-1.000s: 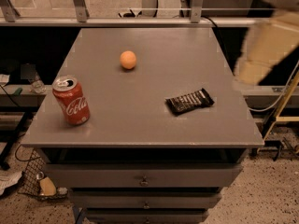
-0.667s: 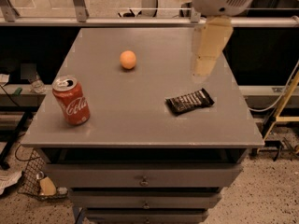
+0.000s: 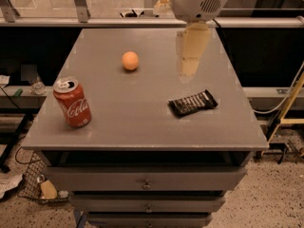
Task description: Move rxbar chocolate near coke can
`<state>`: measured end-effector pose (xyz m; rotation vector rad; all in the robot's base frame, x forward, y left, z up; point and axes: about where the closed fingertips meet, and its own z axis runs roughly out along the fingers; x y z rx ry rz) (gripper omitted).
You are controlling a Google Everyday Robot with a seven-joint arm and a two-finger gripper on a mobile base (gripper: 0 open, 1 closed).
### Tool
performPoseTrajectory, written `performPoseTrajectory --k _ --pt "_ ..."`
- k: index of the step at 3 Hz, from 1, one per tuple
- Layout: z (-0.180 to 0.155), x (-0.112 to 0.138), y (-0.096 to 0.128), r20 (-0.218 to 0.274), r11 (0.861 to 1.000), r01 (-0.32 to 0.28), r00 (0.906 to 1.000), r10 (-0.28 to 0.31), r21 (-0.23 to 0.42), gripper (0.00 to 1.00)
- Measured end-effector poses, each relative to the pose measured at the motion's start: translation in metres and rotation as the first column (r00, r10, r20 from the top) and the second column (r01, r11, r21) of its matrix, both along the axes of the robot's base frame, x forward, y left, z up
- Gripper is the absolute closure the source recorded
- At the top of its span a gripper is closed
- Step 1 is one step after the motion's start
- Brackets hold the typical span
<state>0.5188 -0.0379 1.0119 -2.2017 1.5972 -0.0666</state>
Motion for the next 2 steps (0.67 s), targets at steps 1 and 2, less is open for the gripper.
performPoseTrajectory --k 1,2 --pt "-0.022 0.004 -0.025 -0.046 0.996 0.064 0.9967 -0.066 -0.054 0.00" --pt "-0.049 0.009 -0.063 -0.111 0.984 0.153 0.9806 -0.162 -0.089 0.00"
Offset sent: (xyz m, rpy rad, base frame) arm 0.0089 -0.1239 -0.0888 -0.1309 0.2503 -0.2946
